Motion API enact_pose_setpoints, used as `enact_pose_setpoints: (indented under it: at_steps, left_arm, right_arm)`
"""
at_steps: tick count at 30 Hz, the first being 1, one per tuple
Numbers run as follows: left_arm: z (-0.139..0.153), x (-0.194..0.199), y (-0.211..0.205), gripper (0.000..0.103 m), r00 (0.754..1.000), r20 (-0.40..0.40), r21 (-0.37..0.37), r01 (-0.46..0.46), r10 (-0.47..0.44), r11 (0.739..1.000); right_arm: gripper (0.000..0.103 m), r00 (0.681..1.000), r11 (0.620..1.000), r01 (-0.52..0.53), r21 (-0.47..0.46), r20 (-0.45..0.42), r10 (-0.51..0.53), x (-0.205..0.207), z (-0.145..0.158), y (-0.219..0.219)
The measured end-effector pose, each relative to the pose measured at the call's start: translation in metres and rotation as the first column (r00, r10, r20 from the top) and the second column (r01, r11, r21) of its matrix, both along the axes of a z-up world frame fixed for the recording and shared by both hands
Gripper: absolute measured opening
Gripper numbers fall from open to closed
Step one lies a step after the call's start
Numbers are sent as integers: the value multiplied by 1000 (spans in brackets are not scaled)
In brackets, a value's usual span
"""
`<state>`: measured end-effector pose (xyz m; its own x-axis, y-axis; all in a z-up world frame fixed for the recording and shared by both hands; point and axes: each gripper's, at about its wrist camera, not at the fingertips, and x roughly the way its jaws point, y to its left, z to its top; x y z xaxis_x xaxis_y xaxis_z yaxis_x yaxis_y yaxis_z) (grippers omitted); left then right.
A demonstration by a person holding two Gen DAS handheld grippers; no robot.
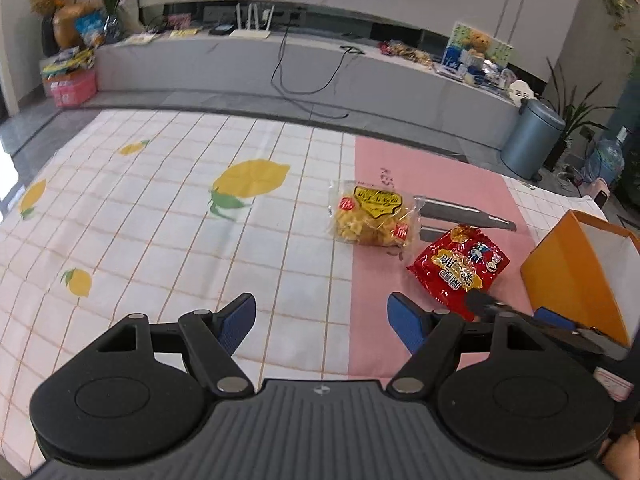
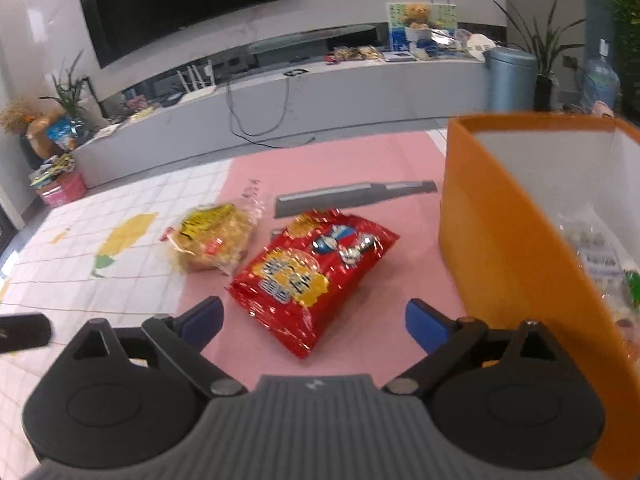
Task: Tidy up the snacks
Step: 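Move both open grippers back toward the red packet and yellow bread bag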
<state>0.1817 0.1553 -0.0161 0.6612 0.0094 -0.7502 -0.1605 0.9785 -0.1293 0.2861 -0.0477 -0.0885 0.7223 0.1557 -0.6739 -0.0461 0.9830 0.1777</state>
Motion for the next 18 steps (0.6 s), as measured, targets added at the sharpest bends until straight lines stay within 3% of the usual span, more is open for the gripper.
enact_pose_setpoints:
  at_steps: [9, 12, 14, 18]
  left_arm:
    - [-8, 19, -7, 88, 999, 17, 27, 27, -27, 999]
    - [-9, 35, -10, 88, 996, -21, 59, 85, -84, 995]
    - [-8, 44, -8, 87, 993, -40, 28, 114, -113, 993]
    - [-4, 63, -3, 87, 988, -3, -22, 156, -156, 988]
  right_arm:
    - [100, 1000, 1000, 23, 5, 14, -23, 8, -3, 2]
    - [100, 1000, 1000, 16, 2, 10, -16, 6, -3, 1]
    - [100, 1000, 1000, 18, 13, 5, -18, 6, -4, 1]
    - [100, 1000, 1000, 20, 18, -10, -20, 5, -7, 2]
